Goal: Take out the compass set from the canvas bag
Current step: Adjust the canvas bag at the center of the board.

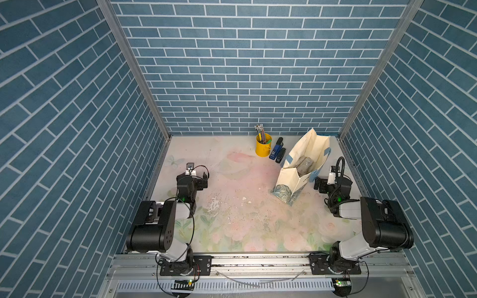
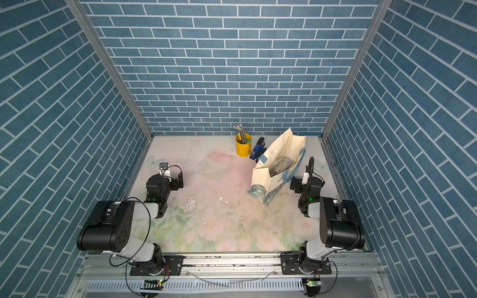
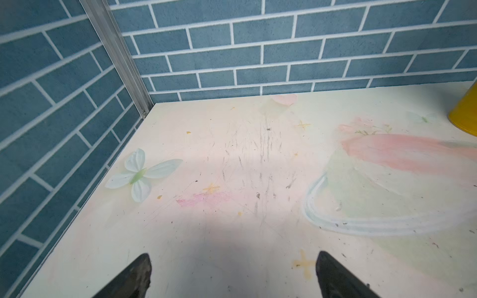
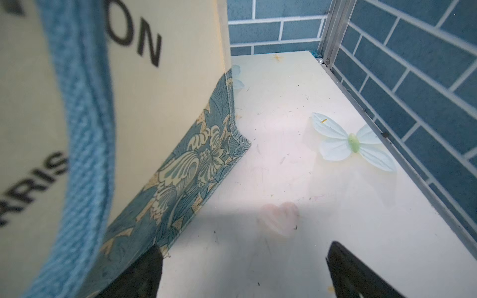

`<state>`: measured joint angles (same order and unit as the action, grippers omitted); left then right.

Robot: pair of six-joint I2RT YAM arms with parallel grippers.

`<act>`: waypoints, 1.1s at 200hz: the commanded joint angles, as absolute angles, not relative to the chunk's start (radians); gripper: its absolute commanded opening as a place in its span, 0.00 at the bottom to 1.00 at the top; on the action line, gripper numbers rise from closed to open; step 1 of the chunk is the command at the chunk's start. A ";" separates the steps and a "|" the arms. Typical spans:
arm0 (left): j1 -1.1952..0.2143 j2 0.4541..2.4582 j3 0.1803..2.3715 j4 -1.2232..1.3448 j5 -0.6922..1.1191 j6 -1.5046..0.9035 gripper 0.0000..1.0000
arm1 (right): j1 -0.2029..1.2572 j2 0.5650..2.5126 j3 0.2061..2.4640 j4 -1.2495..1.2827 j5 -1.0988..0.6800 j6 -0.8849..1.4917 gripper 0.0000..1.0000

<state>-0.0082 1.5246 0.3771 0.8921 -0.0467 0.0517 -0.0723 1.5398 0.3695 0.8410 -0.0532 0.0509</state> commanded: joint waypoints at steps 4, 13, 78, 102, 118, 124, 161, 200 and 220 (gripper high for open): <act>-0.008 1.531 0.374 0.891 -0.043 0.051 1.00 | -0.068 1.544 0.403 0.847 -0.054 0.050 0.99; -0.008 1.531 0.374 0.893 -0.043 0.052 1.00 | -0.068 1.543 0.402 0.850 -0.054 0.049 0.99; -0.008 1.531 0.373 0.896 -0.043 0.053 1.00 | -0.067 1.541 0.397 0.856 -0.057 0.050 0.99; -0.008 1.531 0.370 0.897 -0.040 0.052 1.00 | -0.069 1.540 0.397 0.856 -0.057 0.051 0.99; -0.008 1.530 0.371 0.892 -0.043 0.052 0.99 | -0.068 1.542 0.397 0.856 -0.057 0.050 0.99; -0.008 1.531 0.371 0.898 -0.043 0.053 1.00 | -0.069 1.542 0.397 0.855 -0.057 0.050 0.99; -0.008 1.530 0.374 0.893 -0.045 0.052 1.00 | -0.069 1.543 0.399 0.852 -0.057 0.051 0.99; -0.015 1.472 0.373 0.843 -0.038 0.069 1.00 | -0.068 1.463 0.372 0.846 0.019 0.077 0.99; -0.032 1.337 0.479 0.548 -0.171 0.034 0.99 | -0.068 1.240 0.473 0.454 0.167 0.176 0.99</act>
<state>-0.0139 1.4670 0.3847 0.7959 -0.0555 0.0570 -0.0700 1.4525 0.3698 0.7544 0.0059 0.0650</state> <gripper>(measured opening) 0.995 0.990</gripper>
